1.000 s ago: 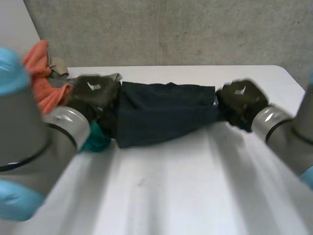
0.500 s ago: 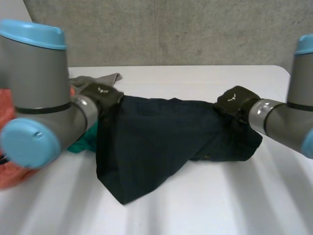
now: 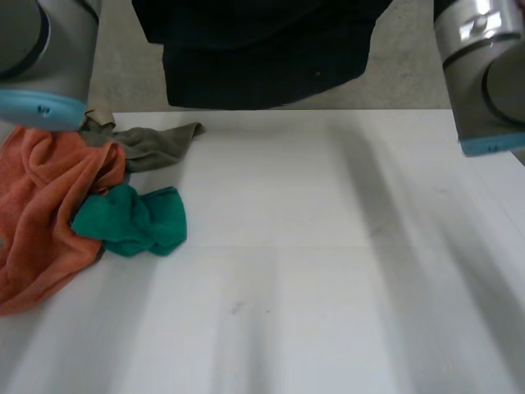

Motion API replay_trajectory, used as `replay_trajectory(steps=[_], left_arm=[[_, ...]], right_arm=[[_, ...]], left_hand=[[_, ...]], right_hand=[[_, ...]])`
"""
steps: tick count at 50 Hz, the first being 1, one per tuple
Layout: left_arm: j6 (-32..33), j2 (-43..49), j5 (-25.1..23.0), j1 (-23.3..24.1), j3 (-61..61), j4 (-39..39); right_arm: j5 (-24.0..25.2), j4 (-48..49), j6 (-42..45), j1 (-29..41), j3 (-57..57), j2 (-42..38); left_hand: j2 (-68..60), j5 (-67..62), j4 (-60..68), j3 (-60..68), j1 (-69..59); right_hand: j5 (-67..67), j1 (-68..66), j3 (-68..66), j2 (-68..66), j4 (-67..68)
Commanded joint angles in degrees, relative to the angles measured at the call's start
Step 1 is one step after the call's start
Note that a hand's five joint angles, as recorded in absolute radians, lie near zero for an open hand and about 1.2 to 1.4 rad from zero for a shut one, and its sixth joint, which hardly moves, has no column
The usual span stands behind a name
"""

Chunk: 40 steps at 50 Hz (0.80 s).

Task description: Fold the laundry.

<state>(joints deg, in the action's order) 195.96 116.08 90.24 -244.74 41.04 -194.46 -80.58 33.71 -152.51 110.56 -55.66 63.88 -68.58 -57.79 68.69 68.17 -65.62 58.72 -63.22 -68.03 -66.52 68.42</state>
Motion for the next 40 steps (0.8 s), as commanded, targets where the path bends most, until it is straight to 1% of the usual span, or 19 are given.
replay_trajectory(steps=[1, 3, 4, 7, 8, 11, 15, 17, 18, 19, 21, 22, 25, 26, 30, 32, 37, 40], left_arm=[[0.0, -1.7, -0.8, -0.5, 13.8, 4.3], [0.0, -2.1, -1.5, -0.3, 18.4, 4.4], [0.2, -2.3, -2.2, -0.1, 23.3, 4.4], [0.3, -2.4, -3.2, 0.2, 31.1, 4.2], [0.7, -2.3, -3.8, 0.7, 35.7, 4.0], [1.7, -1.2, -4.4, 1.5, 43.1, 3.3], [3.2, -0.3, -4.4, 2.3, 48.4, 2.2], [3.6, -0.5, -4.4, 2.5, 49.3, 2.2], [3.7, -0.6, -4.3, 2.4, 49.7, 2.2], [3.7, -1.3, -4.4, 2.3, 50.1, 2.2], [3.6, -2.3, -4.4, 2.2, 50.5, 2.2], [3.3, -3.5, -4.5, 2.3, 51.0, 2.5], [3.0, -4.7, -4.6, 2.4, 51.7, 3.1], [2.9, -5.4, -4.6, 2.5, 52.1, 3.3], [2.9, -6.3, -4.6, 2.9, 53.2, 4.1], [2.9, -6.5, -4.6, 3.0, 53.4, 4.3], [2.9, -6.6, -4.6, 3.0, 53.5, 4.7], [2.6, -6.6, -4.7, 2.7, 53.4, 5.0]], right_arm=[[0.6, -13.4, 0.9, 0.4, -8.8, -0.2], [1.2, -15.9, 1.1, 0.4, -11.7, -0.7], [2.2, -17.4, 1.3, 0.6, -14.9, -1.4], [3.8, -18.0, 2.1, 1.0, -19.8, -2.7], [4.9, -17.9, 2.8, 1.2, -22.9, -3.9], [6.7, -16.9, 5.1, 1.5, -27.5, -7.3], [6.8, -18.1, 7.7, 1.2, -29.1, -10.2], [6.5, -19.6, 7.5, 0.8, -29.1, -10.3], [6.3, -20.4, 7.1, 0.5, -29.0, -10.1], [6.3, -22.2, 5.7, -0.3, -28.7, -9.4], [6.5, -24.0, 3.7, -1.3, -28.5, -8.4], [6.8, -25.6, 1.0, -2.5, -28.2, -7.5], [7.4, -27.2, -3.0, -3.9, -27.7, -6.8], [7.7, -28.4, -5.6, -4.9, -27.0, -6.7], [8.2, -31.2, -10.4, -7.1, -25.3, -7.4], [8.3, -32.5, -10.9, -8.0, -24.6, -7.8], [10.6, -38.5, -9.7, -10.3, -22.5, -9.5], [11.8, -39.2, -9.2, -10.5, -22.3, -10.1]], left_hand=[[-11.4, -12.2, 11.3, 11.8, -14.4], [-11.4, -12.2, 11.3, 11.8, -14.4], [-11.4, -12.2, 11.3, 11.8, -14.4], [-11.4, -12.2, 11.3, 11.8, -14.4], [-11.4, -12.2, 11.3, 11.8, -14.4], [-11.4, -12.2, 11.3, 11.8, -14.4], [-11.4, -12.2, 11.3, 11.8, -14.4], [-11.4, -12.2, 11.3, 11.8, -14.4], [-11.4, -12.2, 11.3, 11.8, -14.4], [-11.4, -12.2, 11.3, 11.8, -14.4], [-11.4, -12.2, 11.3, 11.8, -14.4], [-11.4, -12.2, 11.3, 11.8, -14.4], [-11.4, -12.2, 11.3, 11.8, -14.4], [-11.4, -12.2, 11.3, 11.8, -14.4], [-11.4, -12.2, 11.3, 11.8, -14.4], [-11.4, -12.2, 11.3, 11.8, -14.4], [-11.4, -12.2, 11.3, 11.8, -14.4], [-11.4, -12.2, 11.3, 11.8, -14.4]], right_hand=[[11.3, -16.8, -12.0, -13.5, 11.6], [11.3, -16.8, -12.0, -13.5, 11.6], [11.3, -16.8, -12.0, -13.5, 11.6], [11.3, -16.8, -12.0, -13.5, 11.6], [11.3, -16.8, -12.0, -13.5, 11.6], [11.3, -16.8, -12.0, -13.5, 11.6], [11.3, -16.8, -12.0, -13.5, 11.6], [9.9, -15.4, -10.6, -12.1, 10.2], [3.4, -8.9, -4.1, -5.6, 3.7], [-16.0, 10.5, 15.3, 13.8, -15.7], [-25.5, 20.0, 24.9, 23.3, -25.2], [-28.1, 22.6, 27.4, 25.9, -27.8], [-33.1, 27.6, 32.4, 30.9, -32.8], [-34.2, 28.6, 33.5, 31.9, -33.9], [-33.7, 28.2, 33.0, 31.5, -33.4], [-33.3, 27.8, 32.6, 31.1, -33.0], [-32.1, 26.6, 31.5, 29.9, -31.9], [-31.8, 26.3, 31.1, 29.6, -31.5]])
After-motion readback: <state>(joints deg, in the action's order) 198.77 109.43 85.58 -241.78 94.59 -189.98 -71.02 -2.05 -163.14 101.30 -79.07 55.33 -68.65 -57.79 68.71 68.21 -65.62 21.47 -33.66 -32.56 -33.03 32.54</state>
